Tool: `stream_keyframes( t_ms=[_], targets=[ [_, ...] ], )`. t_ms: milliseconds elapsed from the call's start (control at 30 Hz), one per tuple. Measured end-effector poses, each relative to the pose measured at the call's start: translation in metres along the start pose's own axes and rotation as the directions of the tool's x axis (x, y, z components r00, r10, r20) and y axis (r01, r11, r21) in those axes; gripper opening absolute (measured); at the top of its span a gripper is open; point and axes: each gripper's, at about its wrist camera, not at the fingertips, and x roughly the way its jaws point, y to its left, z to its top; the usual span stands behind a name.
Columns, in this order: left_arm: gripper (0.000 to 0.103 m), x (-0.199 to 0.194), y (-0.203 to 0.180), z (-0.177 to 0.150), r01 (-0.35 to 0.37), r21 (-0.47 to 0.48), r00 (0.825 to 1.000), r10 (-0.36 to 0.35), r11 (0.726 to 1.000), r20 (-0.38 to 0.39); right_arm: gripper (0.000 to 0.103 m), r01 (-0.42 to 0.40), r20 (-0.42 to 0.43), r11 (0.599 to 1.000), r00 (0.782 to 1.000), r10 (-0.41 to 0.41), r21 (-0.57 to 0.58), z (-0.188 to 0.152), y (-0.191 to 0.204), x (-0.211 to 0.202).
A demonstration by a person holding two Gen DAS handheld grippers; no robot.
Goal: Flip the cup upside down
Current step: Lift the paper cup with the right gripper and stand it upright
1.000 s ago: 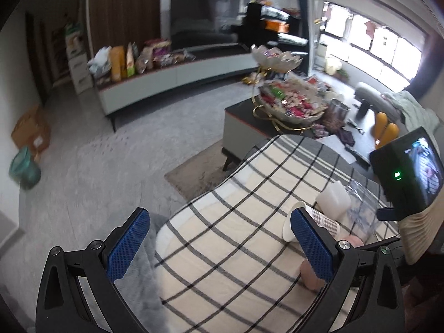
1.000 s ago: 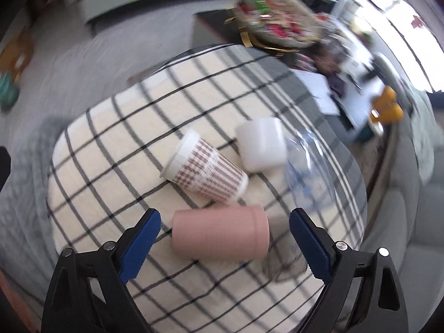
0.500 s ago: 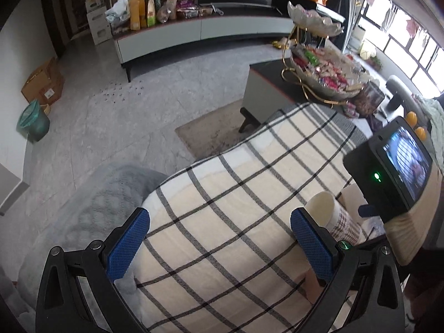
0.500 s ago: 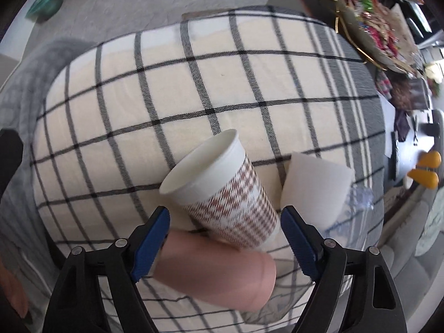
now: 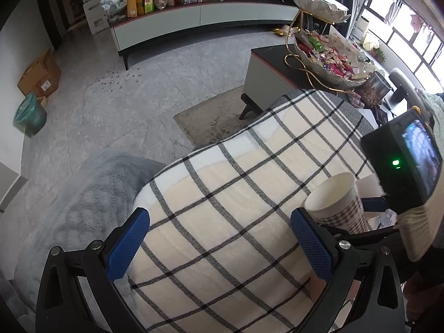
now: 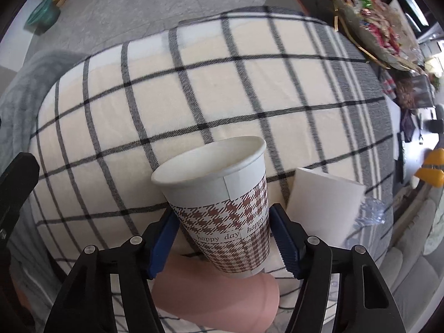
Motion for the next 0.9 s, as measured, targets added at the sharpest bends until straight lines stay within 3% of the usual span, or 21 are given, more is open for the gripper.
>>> stream_keyframes(
  t_ms=[133,267,433,533,600,733,800,900],
  targets=[
    [0.103,-0.013,0.010,0.007,0.023,0.030,0.999,-0.024,0.999,0.028,0.065,0.001,0.055,0.997,0.998,-0.005,0.074,-0.005,-0.005,-0.027],
    [0.103,-0.030,0.022,0.018,0.077,0.111,0.995,-0.084,0.991,0.059,0.065,-0.015,0.138,0.970,0.990,-0.019,0.241,-0.021,-0.009,-0.063],
    [0.103,-0.061,0.033,0.032,0.112,0.265,0.976,-0.155,0.958,0.151,0.066,-0.145,0.263,0.860,0.965,0.013,0.489,-0.068,0.005,-0.096],
    [0.103,-0.078,0.043,0.037,0.140,0.338,0.963,-0.208,0.931,0.174,0.066,-0.275,0.340,0.746,0.938,0.069,0.607,-0.093,0.016,-0.102],
    [0.103,-0.087,0.051,0.037,0.152,0.364,0.953,-0.234,0.919,0.194,0.066,-0.363,0.410,0.655,0.908,0.089,0.662,-0.111,0.024,-0.096],
    [0.103,-0.095,0.064,0.030,0.156,0.412,0.937,-0.267,0.898,0.227,0.066,-0.532,0.505,0.409,0.844,0.182,0.742,-0.145,0.049,-0.061],
    [0.103,-0.093,0.068,0.023,0.155,0.433,0.933,-0.276,0.888,0.230,0.066,-0.575,0.533,0.301,0.818,0.216,0.761,-0.157,0.063,-0.038],
    [0.103,-0.085,0.071,0.012,0.149,0.469,0.934,-0.280,0.870,0.222,0.066,-0.598,0.547,0.194,0.796,0.260,0.778,-0.167,0.083,-0.005]
  ],
)
